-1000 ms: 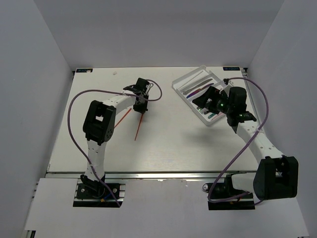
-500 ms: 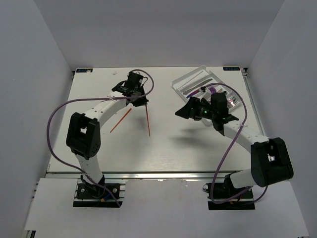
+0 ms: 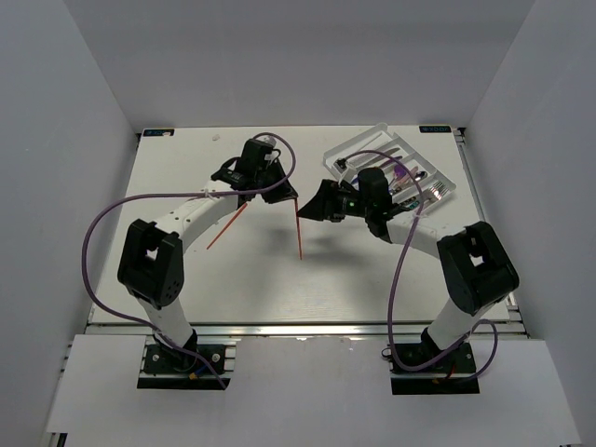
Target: Sort the eating utensils into containers
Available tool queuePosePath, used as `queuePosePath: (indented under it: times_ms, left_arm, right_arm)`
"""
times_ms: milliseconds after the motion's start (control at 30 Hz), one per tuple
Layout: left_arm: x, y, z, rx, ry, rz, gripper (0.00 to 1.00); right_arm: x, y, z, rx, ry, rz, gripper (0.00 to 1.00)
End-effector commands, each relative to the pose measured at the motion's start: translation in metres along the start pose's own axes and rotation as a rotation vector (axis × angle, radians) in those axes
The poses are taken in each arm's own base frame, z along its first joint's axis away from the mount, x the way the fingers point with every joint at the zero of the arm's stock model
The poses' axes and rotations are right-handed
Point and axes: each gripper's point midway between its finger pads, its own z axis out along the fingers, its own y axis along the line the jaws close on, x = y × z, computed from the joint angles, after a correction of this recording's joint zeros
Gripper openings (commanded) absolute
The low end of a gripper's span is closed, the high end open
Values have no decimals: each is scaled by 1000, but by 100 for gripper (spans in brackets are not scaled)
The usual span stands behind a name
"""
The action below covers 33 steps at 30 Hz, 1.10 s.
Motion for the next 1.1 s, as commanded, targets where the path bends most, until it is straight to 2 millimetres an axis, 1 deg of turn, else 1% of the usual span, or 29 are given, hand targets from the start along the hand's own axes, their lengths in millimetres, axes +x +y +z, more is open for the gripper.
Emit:
queuePosePath:
  times_ms: [0, 67, 100, 233, 267, 300, 333, 367, 400, 433, 467, 500, 533, 567, 600, 633, 667, 700, 733, 767, 800, 833, 867, 900, 933, 967, 1000, 1033, 1067]
  left_arm:
    - [-16, -32, -27, 112, -58, 2, 0]
    - [-17, -35, -29, 126, -60, 3, 0]
    - [-18, -36, -30, 130, -62, 2, 0]
    - [-20, -41, -31, 152, -68, -3, 0]
    - [-22, -43, -32, 158, -74, -1, 0]
    - [-22, -44, -33, 162, -75, 0, 0]
    - [-23, -45, -32, 165, -78, 1, 0]
    - [-26, -47, -34, 169, -85, 13, 4]
    - [-24, -40, -32, 131, -72, 15, 34]
    - [-27, -35, -33, 91, -83, 21, 63]
    - [-39, -23, -35, 11, -134, 45, 98]
    - [-47, -17, -46, -51, -147, 54, 98]
    - [-59, -10, -54, -114, -192, 65, 98]
    - [-78, 5, -67, -214, -272, 89, 98]
    - [-86, 9, -82, -266, -300, 101, 98]
    - [-98, 14, -101, -305, -354, 107, 98]
    - [-105, 21, -114, -350, -383, 130, 98]
    - [-111, 36, -128, -435, -417, 135, 98]
    - [-116, 42, -143, -461, -445, 137, 98]
    - [-116, 49, -148, -488, -447, 160, 98]
    - [-115, 56, -152, -510, -447, 171, 98]
    - [-104, 68, -148, -536, -418, 186, 98]
    - [-99, 73, -150, -542, -401, 217, 98]
    - [-86, 83, -140, -540, -363, 234, 98]
    - [-81, 88, -137, -543, -349, 246, 98]
    - [-76, 93, -137, -544, -346, 253, 98]
    - [-75, 96, -134, -543, -351, 255, 98]
    - [-72, 101, -132, -551, -344, 255, 98]
    - [-66, 108, -129, -564, -327, 259, 98]
  right_arm:
    - [-26, 26, 11, -85, -53, -35, 73]
    - [-30, 25, 17, -96, -59, -28, 70]
    - [-29, 25, 18, -99, -56, -7, 65]
    - [-31, 21, 31, -112, -53, 28, 55]
    - [-32, 20, 33, -115, -52, 31, 43]
    - [-32, 21, 35, -121, -50, 46, 35]
    - [-31, 19, 37, -124, -46, 55, 24]
    - [-34, 22, 38, -142, -53, 51, 0]
    - [-37, 21, 38, -140, -59, 59, 0]
    - [-40, 14, 39, -125, -67, 84, 0]
    - [-49, 7, 38, -95, -102, 100, 0]
    - [-51, -7, 38, -46, -110, 141, 0]
    - [-63, -26, 32, 12, -142, 206, 0]
    - [-75, -46, 30, 88, -193, 251, 0]
    - [-81, -66, 28, 160, -211, 311, 0]
    - [-97, -87, 18, 219, -261, 380, 0]
    - [-112, -108, 13, 298, -325, 415, 0]
    - [-135, -119, 13, 331, -374, 428, 0]
    - [-142, -143, 3, 412, -395, 481, 0]
    - [-157, -163, -4, 497, -464, 508, 0]
    - [-160, -186, -3, 555, -479, 532, 0]
    - [-190, -191, -11, 578, -530, 539, 0]
    - [-203, -200, -14, 596, -566, 549, 0]
    - [-224, -218, -17, 625, -614, 565, 0]
    - [-239, -222, -18, 620, -648, 563, 0]
    - [-245, -234, -22, 658, -671, 568, 0]
    - [-241, -257, -19, 703, -665, 586, 0]
    - [-251, -264, -23, 718, -683, 584, 0]
    - [-275, -261, -28, 700, -729, 562, 0]
